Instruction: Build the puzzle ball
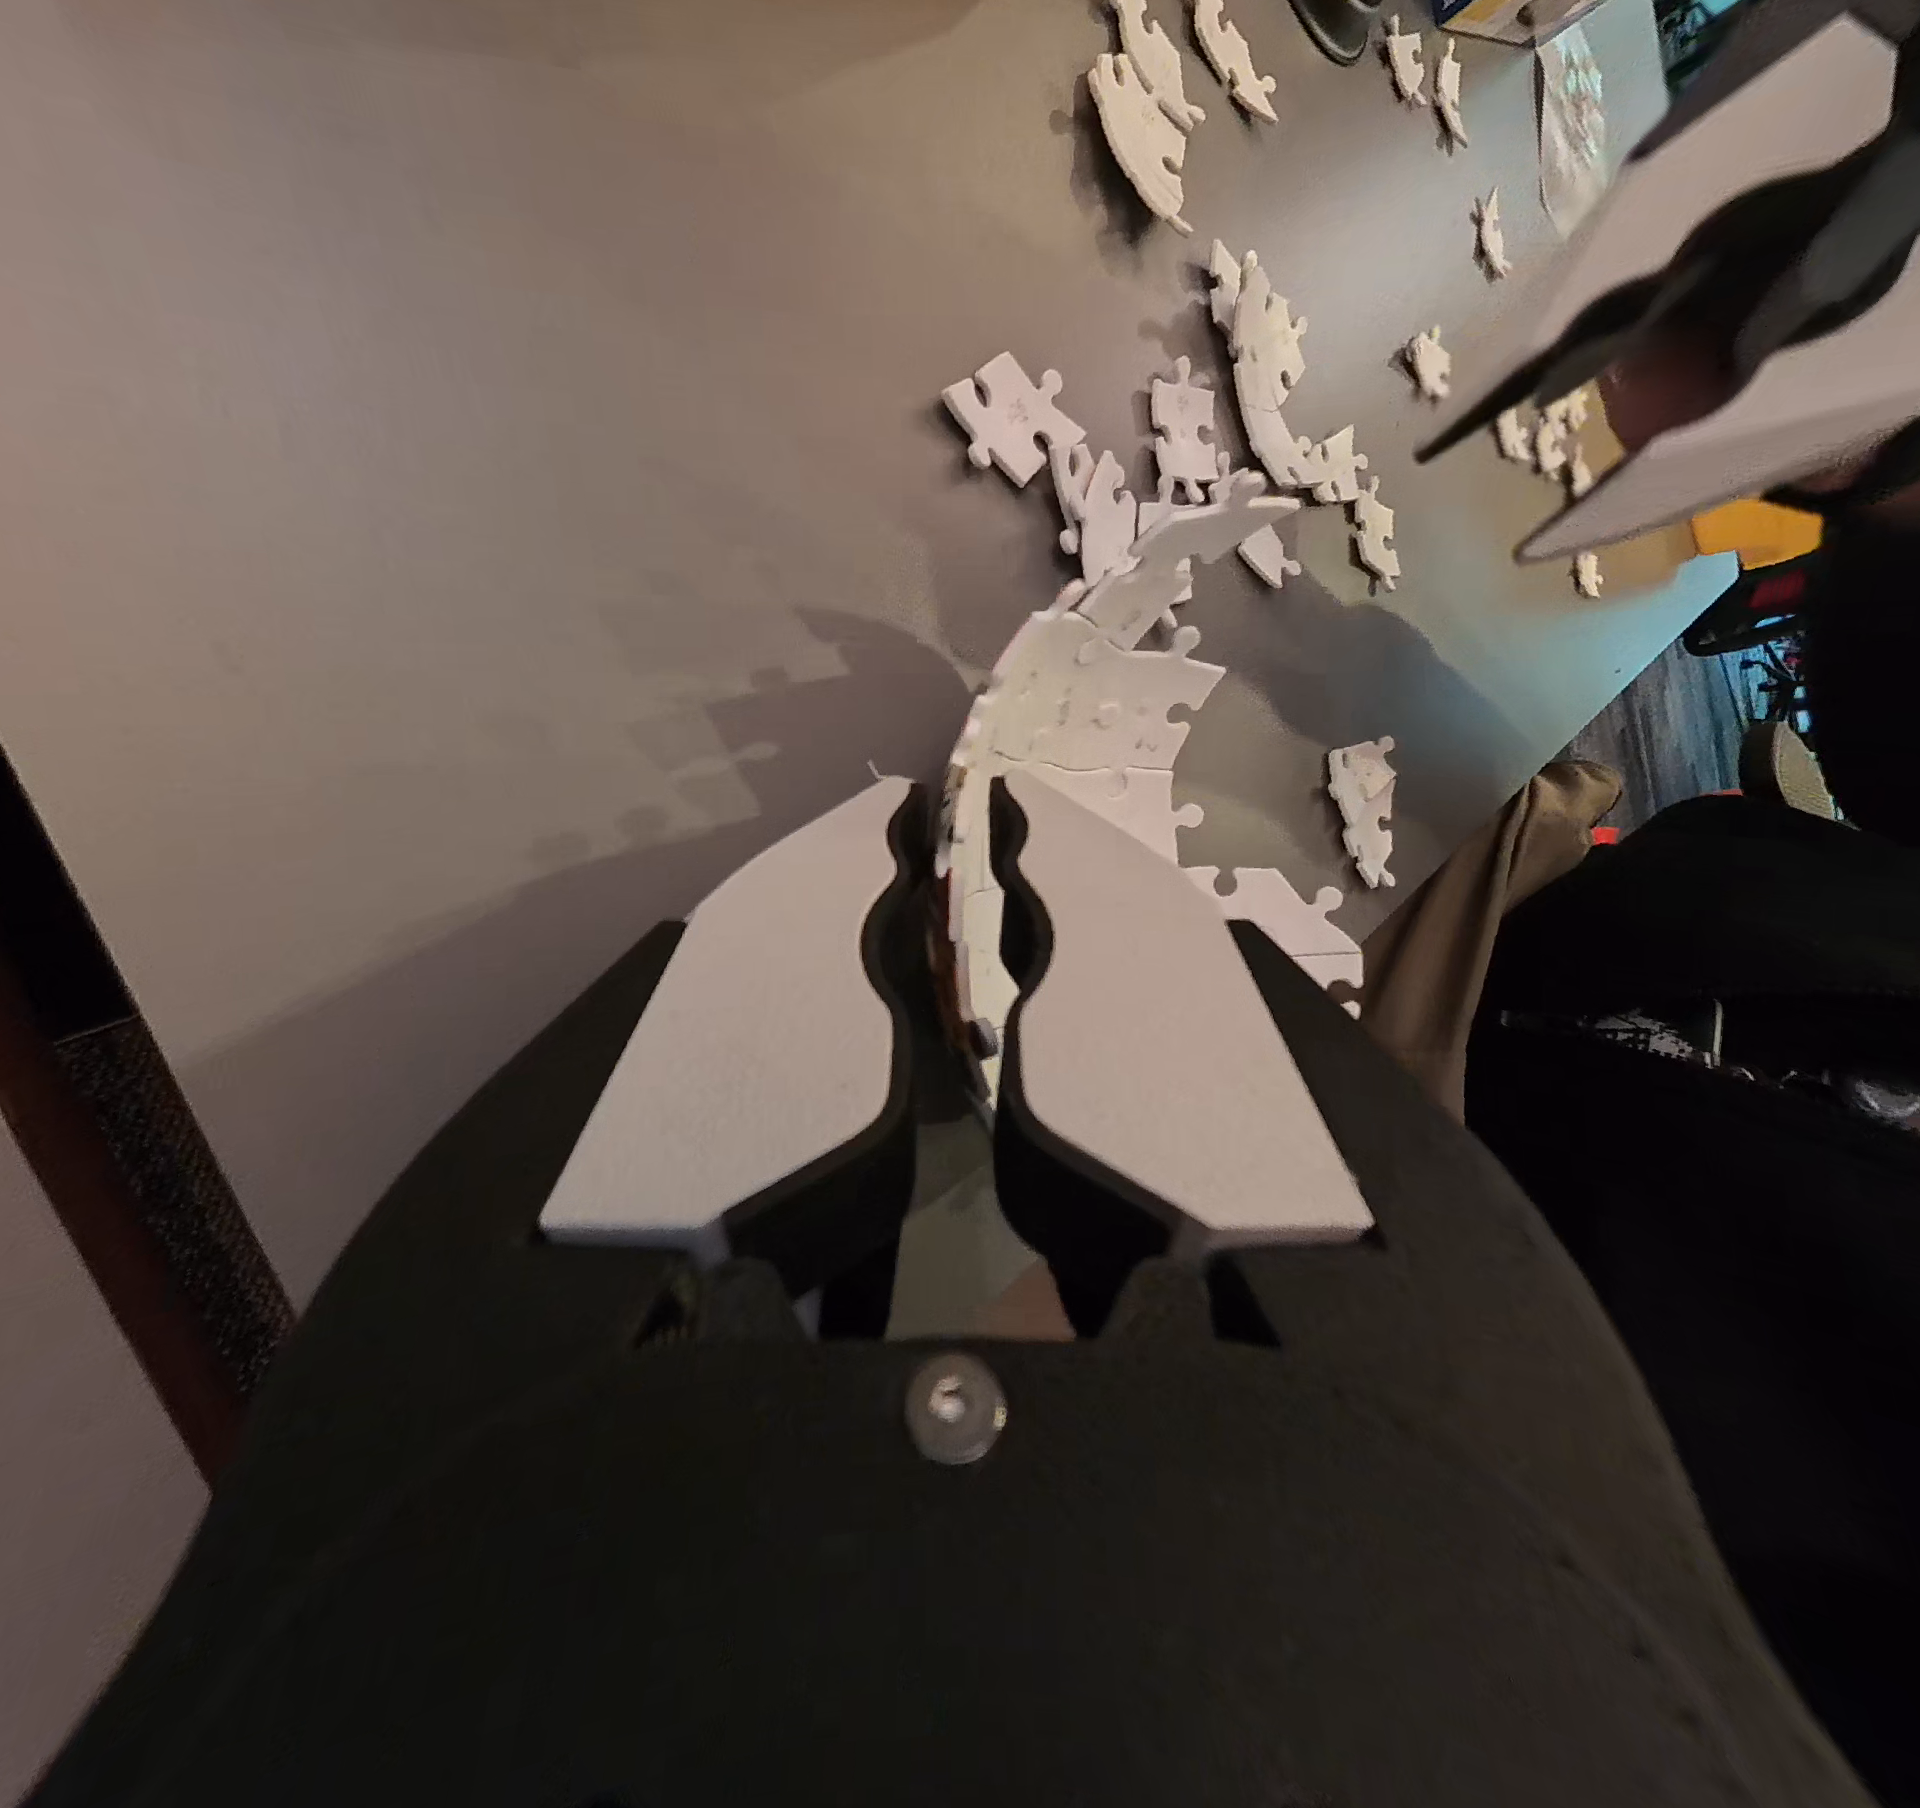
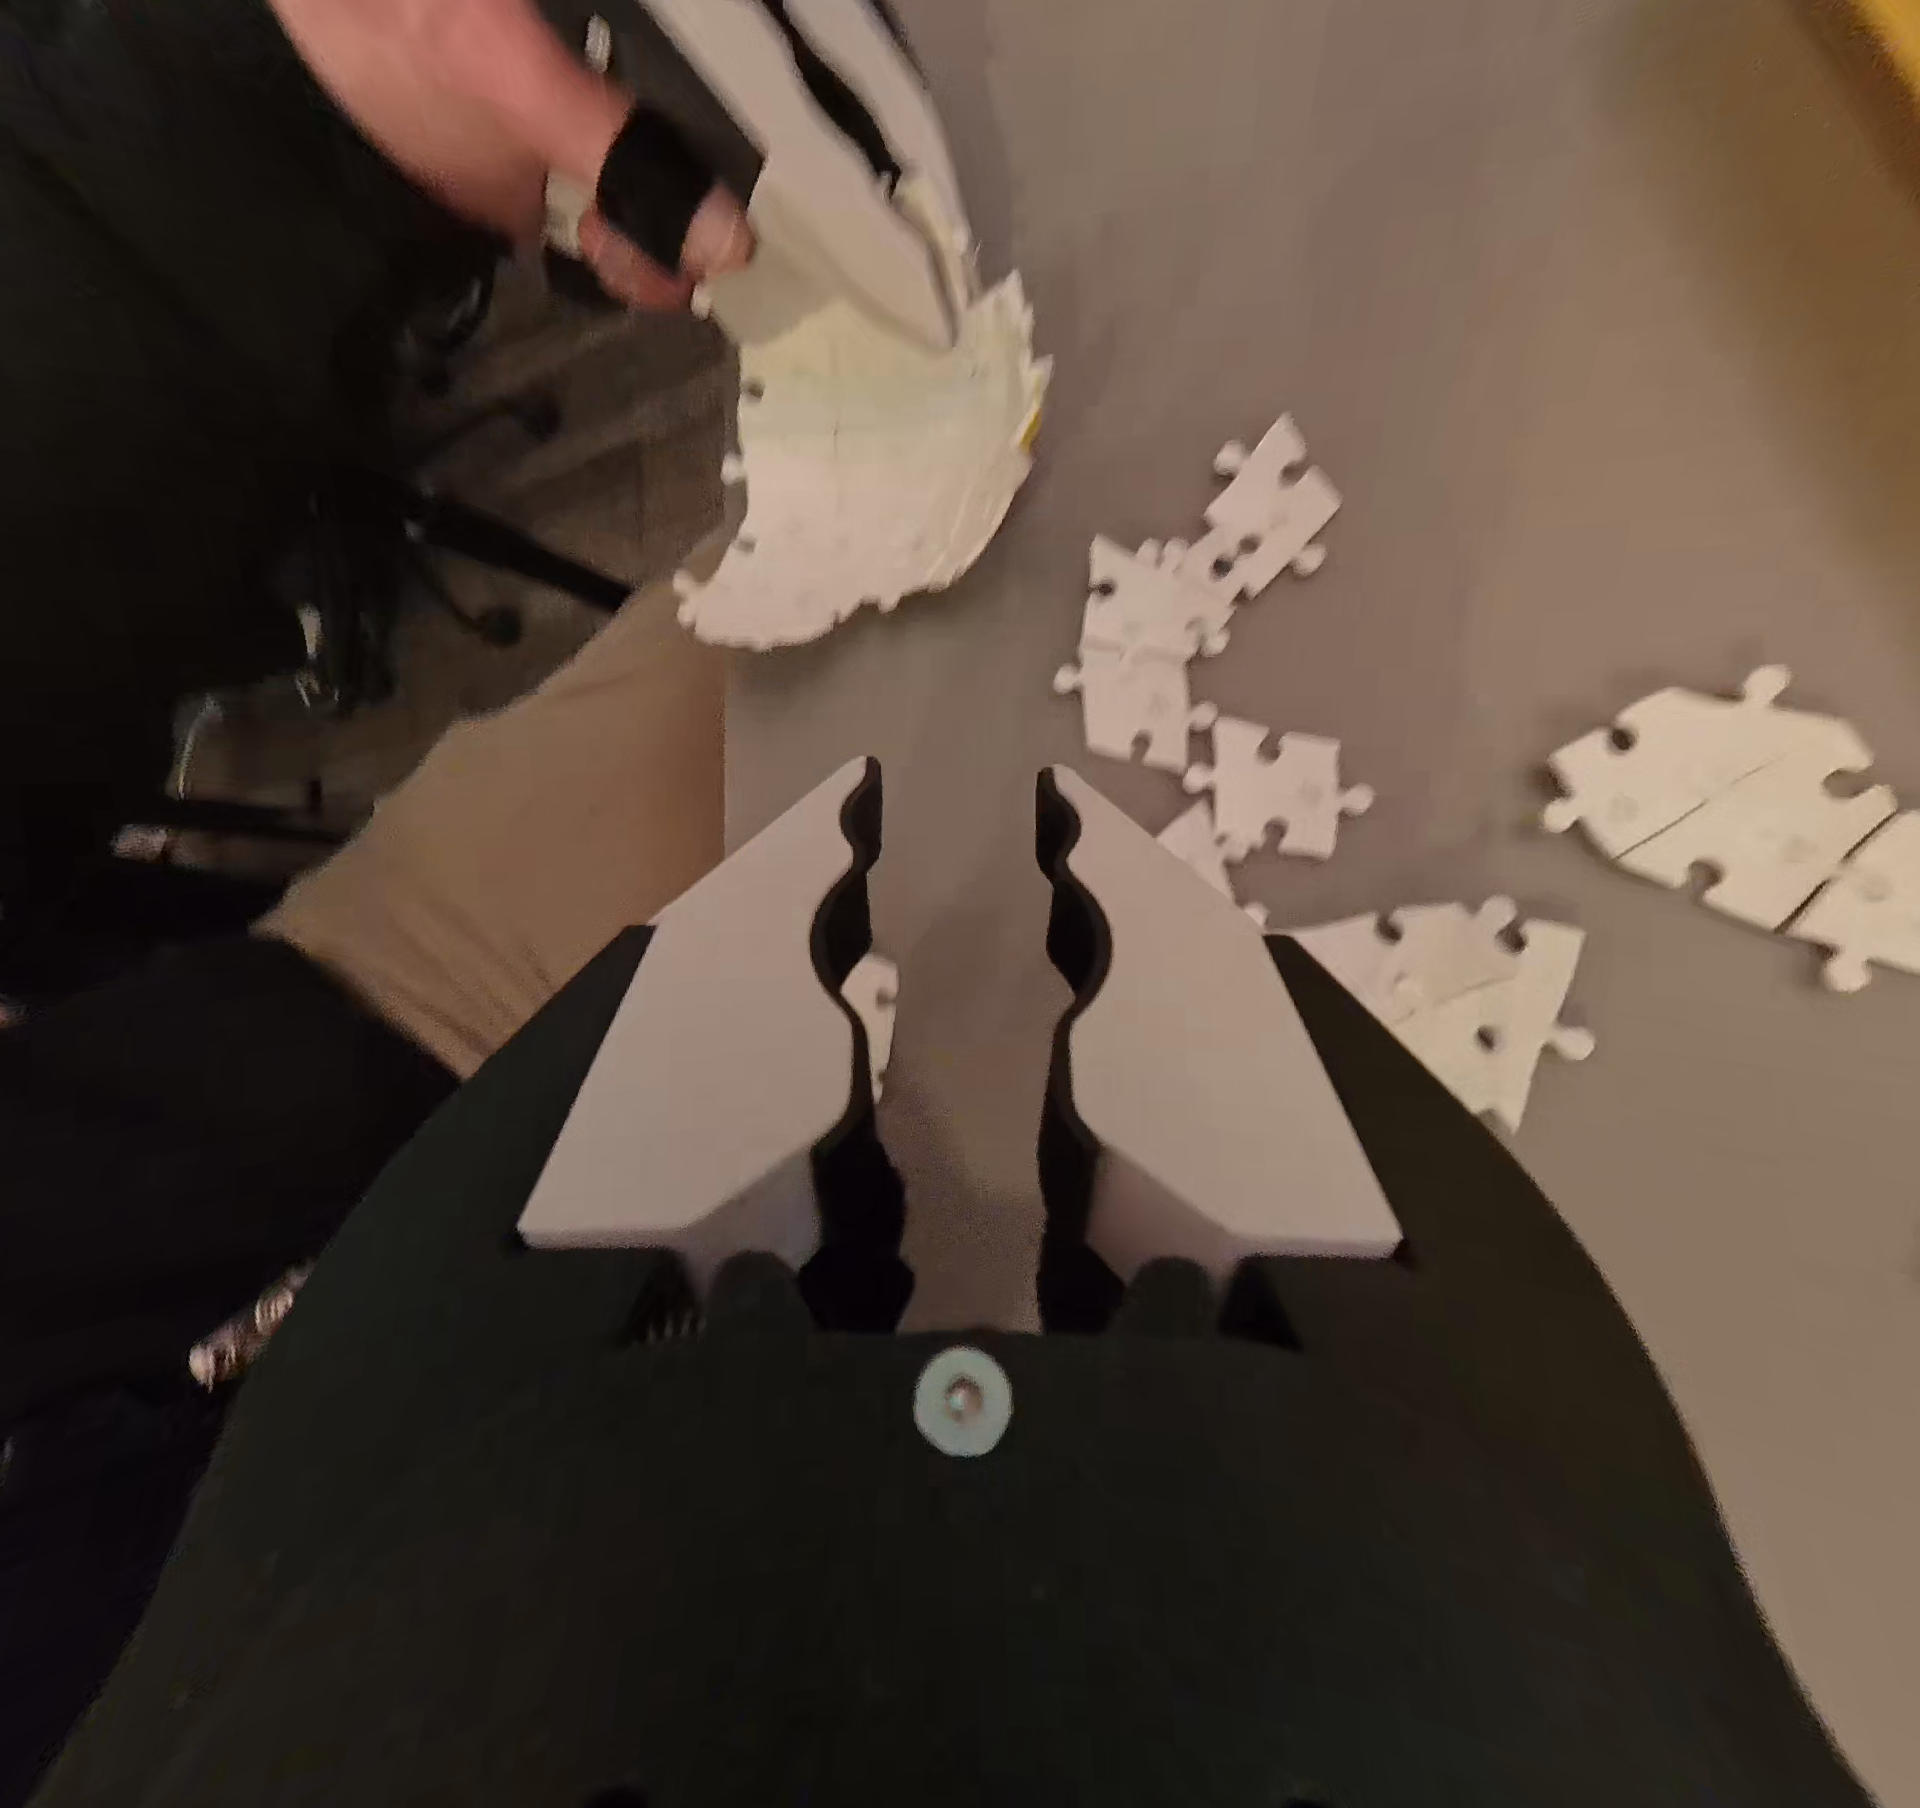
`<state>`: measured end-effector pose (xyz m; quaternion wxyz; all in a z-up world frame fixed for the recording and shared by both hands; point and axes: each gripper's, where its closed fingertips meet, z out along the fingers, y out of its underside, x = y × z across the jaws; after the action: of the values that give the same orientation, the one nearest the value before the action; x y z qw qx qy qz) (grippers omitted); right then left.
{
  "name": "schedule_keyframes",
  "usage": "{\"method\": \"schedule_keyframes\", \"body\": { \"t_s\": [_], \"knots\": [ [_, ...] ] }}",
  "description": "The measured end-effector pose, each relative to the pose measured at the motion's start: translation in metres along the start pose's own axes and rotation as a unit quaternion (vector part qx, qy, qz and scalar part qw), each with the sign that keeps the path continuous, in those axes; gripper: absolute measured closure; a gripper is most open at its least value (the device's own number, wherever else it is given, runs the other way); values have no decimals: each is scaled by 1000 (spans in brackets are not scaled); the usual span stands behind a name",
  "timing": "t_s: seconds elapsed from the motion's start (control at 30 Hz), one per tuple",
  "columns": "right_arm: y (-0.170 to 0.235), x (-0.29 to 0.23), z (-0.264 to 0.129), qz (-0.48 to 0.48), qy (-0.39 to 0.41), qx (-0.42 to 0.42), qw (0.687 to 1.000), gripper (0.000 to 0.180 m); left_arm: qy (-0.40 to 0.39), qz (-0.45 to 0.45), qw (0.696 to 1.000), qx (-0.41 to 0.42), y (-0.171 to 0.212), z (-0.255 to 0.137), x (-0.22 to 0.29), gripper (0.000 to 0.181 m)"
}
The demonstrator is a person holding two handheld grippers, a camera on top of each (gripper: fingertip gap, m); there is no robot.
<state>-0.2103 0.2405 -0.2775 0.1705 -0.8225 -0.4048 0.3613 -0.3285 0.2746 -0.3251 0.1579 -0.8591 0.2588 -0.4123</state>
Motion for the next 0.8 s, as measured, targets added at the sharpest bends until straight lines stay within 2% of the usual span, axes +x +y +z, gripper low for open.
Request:
{"method": "schedule_keyframes", "body": {
  "t_s": [0.3, 0.4, 0.8],
  "knots": [
    [77, -39, 4, -118, 22, -75, 990, 149, -2, -2, 1000, 5, -1, -2, -1, 167],
    [94, -37, 10, -132, 50, -91, 986, 150, -1, -2, 1000, 7, -1, -2, -1, 166],
    [106, -26, 21, -175, 98, -77, 977, 164, 2, -2, 1000, 4, -1, 4, -1, 165]
  ]
}}
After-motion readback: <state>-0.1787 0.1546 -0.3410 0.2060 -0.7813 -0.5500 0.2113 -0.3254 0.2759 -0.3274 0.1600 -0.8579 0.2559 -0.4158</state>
